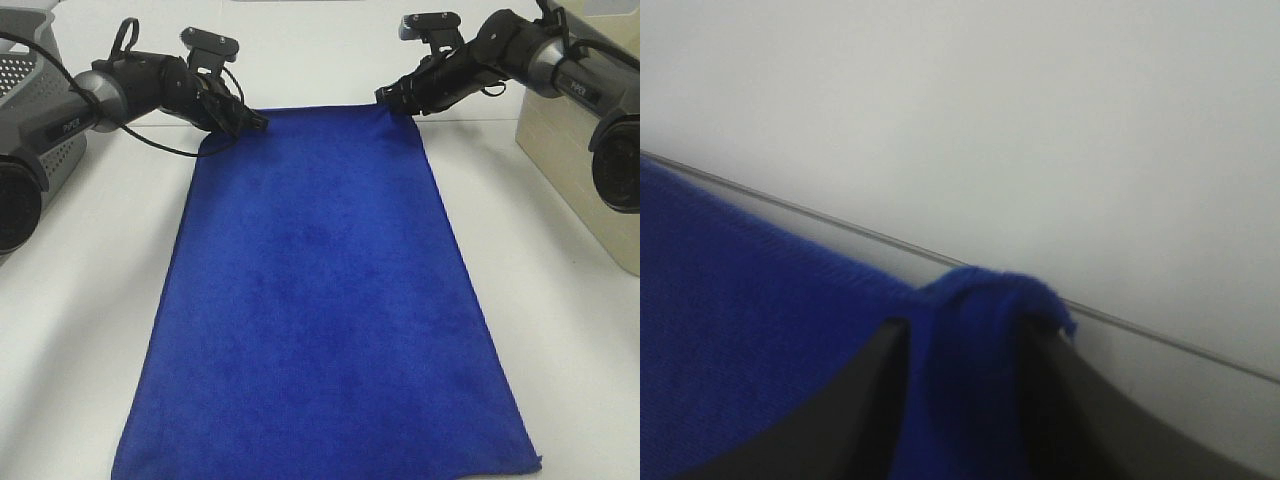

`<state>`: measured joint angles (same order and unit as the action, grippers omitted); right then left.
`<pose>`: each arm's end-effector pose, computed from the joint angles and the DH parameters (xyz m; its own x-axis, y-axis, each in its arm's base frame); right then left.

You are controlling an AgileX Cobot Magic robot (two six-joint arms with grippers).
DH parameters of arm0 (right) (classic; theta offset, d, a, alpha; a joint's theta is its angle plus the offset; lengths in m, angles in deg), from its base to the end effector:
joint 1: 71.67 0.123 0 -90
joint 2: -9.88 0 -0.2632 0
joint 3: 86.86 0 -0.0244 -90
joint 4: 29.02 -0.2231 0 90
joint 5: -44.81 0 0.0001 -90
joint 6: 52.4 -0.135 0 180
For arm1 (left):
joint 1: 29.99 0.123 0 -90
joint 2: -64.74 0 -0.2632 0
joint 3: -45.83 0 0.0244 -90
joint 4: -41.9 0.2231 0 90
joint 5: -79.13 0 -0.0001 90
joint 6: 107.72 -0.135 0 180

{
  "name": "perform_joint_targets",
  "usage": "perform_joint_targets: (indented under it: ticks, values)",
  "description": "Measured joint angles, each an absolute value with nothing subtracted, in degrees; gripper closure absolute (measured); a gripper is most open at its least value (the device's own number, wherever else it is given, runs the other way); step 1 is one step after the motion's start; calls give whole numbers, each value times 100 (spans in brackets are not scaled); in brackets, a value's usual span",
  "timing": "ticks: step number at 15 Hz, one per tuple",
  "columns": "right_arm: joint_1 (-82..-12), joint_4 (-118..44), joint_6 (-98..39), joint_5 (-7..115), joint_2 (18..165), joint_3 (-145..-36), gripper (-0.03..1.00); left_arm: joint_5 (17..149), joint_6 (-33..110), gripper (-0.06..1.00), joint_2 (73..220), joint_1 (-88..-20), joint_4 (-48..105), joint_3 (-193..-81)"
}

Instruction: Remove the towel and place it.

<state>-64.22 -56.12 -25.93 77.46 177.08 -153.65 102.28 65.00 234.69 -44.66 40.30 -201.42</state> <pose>0.5713 0.1082 0.0806 -0.6207 -0.1351 -0.7724 -0.3468 0.9307 0.1159 0.5719 -0.1512 0.0646 -0.5371 0.2452 -0.8071 0.3178 0.9451 0.0756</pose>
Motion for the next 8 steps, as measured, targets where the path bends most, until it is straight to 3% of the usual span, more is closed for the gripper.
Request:
perform_joint_targets:
  ticks: [1,2,3,5,8]
  values:
    - [-6434,-5567,-2593,7804,17708,-15365,40,10176,6529,59,23469,-4466,4030,-20142]
    - [-6451,-5469,-2593,7935,17708,-15365,20,10165,6626,29,23469,-4460,4030,-20142]
    - [-6451,-5383,-2593,8056,17679,-15365,16,10170,6632,20,23469,-4460,4030,-20142]
    - [-6451,-5280,-2593,8308,17536,-15365,14,10394,6632,14,23412,-4460,4041,-20142]
    - [-6457,-5269,-2702,8927,17089,-15365,14,11236,6632,13,23063,-4460,4190,-20142]
